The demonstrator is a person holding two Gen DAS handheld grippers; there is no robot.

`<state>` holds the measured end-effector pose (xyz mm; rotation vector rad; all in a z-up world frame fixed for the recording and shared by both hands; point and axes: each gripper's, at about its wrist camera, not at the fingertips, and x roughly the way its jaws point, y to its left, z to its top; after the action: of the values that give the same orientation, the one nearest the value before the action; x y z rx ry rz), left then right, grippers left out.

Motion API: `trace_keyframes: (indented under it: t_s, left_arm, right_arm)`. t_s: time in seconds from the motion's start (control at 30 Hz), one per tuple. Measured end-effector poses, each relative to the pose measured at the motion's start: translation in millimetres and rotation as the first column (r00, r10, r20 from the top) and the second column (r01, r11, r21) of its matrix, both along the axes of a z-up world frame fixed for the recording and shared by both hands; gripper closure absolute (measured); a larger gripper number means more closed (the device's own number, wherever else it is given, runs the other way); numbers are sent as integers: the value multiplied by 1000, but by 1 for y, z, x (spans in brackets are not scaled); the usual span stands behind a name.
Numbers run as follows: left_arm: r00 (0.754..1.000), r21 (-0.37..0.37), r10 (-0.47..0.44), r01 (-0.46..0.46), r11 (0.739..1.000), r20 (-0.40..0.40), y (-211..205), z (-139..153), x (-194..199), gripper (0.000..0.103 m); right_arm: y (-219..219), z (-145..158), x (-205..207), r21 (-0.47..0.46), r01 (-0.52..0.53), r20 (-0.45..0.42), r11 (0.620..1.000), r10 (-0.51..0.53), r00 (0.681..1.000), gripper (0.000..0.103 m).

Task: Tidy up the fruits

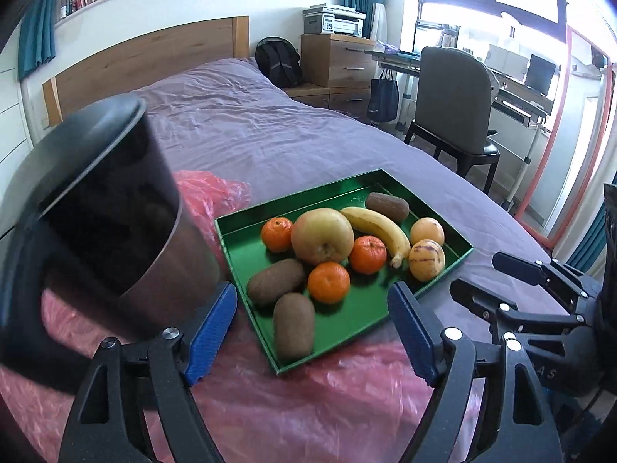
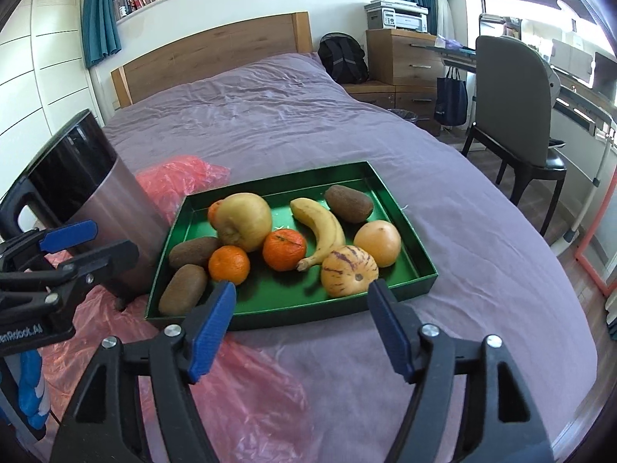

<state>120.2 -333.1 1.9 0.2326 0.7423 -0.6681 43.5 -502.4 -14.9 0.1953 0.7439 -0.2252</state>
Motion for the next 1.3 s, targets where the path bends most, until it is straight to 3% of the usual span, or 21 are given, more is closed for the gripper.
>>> trace_keyframes:
  t_s: [0.1, 0.33, 0.7, 0.9, 1.03, 1.13, 1.3]
  left_arm:
    - [1000, -6, 27, -27, 1000, 4, 35, 7, -23, 22]
    - [993, 18, 117, -117, 993, 22, 110, 12, -63, 20]
    - [954, 58, 298, -298, 953, 19, 211, -12, -92, 20]
    - [919, 57, 390, -393, 918, 59, 250, -16, -103, 20]
    - [907, 27, 418, -420, 907, 48, 271, -16, -107, 13]
    - [885, 13, 461, -463, 886, 69, 285, -15, -112, 1]
    - [873, 14, 480, -483, 876, 80, 299, -18, -113, 1]
  right_arm:
    - [25, 9, -13, -2, -22, 1, 1000, 22, 1000, 0]
    - [90, 10, -40, 0, -91, -23, 996, 91, 996, 0]
    - [177, 10, -61, -36, -183, -52, 982, 181, 982, 0]
    - [206, 17, -69, -94, -169, -24, 981, 167, 986, 0]
    - [216, 22, -71, -134, -155, -4, 979, 156, 988, 0]
    - [223, 25, -74, -185, -156, 9, 970, 160, 987, 0]
    - [224, 27, -79, -185, -165, 31, 969, 173, 984, 0]
